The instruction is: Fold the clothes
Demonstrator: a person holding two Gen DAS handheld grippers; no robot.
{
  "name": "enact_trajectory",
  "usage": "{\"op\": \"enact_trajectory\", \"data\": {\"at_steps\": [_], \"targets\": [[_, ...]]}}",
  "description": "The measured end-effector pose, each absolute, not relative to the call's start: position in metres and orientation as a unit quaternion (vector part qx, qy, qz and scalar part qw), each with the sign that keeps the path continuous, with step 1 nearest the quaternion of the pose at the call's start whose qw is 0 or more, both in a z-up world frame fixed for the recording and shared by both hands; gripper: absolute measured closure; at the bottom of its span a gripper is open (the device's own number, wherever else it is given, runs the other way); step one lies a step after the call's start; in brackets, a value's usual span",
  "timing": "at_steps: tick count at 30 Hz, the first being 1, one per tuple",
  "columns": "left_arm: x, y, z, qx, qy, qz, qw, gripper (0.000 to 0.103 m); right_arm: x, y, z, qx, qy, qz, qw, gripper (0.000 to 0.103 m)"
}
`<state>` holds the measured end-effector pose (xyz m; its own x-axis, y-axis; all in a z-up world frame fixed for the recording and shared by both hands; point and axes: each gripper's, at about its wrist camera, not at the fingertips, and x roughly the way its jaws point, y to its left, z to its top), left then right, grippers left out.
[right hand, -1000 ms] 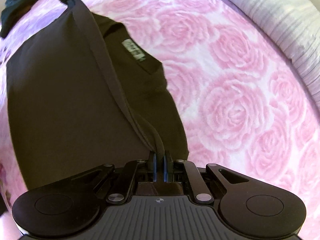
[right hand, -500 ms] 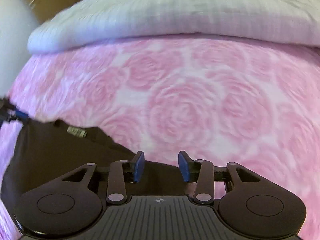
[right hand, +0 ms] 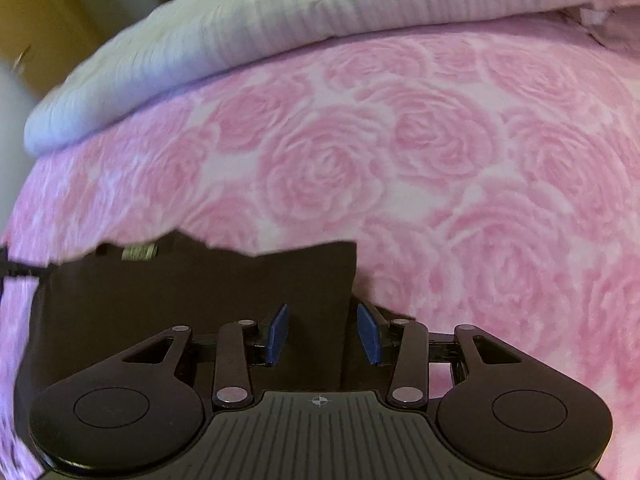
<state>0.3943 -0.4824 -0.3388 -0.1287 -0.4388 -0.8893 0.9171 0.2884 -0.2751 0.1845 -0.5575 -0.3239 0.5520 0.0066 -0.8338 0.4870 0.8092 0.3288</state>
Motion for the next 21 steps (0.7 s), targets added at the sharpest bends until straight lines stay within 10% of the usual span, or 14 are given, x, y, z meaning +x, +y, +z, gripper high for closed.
{"op": "enact_trajectory", "data": {"at_steps": [3, 6, 21], "targets": [[0.387, -0.482, -0.333, 0.244, 0.494, -0.559, 0.62, 0.094, 0.19, -0.562, -0.33, 0.284, 0.441, -0.152, 0.838, 0.061], [0.385, -0.479, -0.32, 0.242, 0.48, -0.566, 0.625, 0.097, 0.195, -0.561, -0.327, 0.273, 0.449, -0.162, 0.835, 0.102], [0.401, -0.486, -0.351, 0.252, 0.493, -0.537, 0.637, 0.091, 0.212, -0.57, -0.34, 0.206, 0.469, -0.189, 0.838, 0.099]]}}
